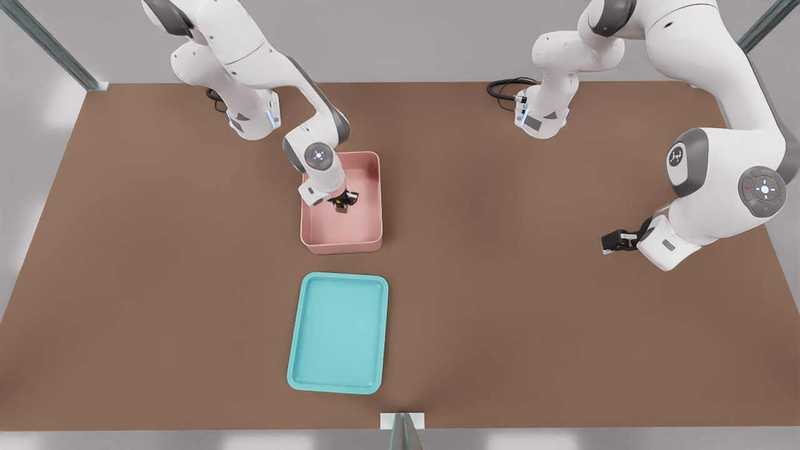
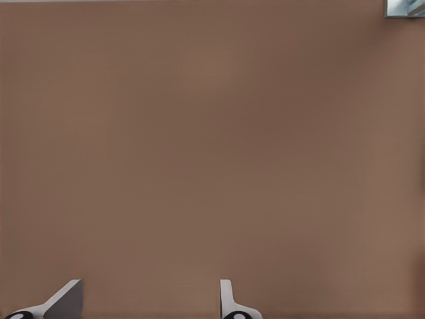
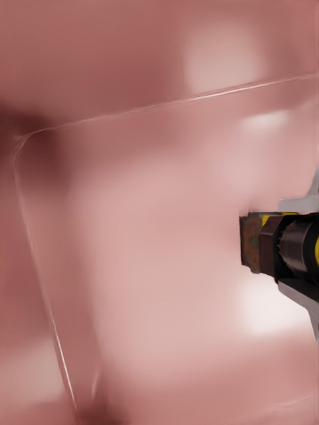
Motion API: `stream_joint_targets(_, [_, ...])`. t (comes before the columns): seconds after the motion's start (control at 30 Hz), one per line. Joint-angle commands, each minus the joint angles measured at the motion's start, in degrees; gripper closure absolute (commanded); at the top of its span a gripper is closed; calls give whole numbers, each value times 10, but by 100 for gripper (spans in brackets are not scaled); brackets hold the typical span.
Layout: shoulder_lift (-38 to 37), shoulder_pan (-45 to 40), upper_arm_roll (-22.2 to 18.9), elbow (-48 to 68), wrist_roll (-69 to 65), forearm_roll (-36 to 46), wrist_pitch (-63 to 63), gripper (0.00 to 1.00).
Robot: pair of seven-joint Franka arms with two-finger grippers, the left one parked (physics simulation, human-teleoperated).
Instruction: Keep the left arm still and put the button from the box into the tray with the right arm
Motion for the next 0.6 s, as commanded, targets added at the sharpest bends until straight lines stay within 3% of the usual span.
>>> stream_joint_targets(0.0, [-6,0,-1,2,23,-2,-16,54])
stream_joint_targets(0.3, [-50,-18,-10,108,15,-1,-143,54])
stream_joint_targets(0.4, [-50,-29,-31,157,11,-2,-186,54])
stream_joint_targets(0.57, [-14,-84,-30,250,-30,-3,-232,54])
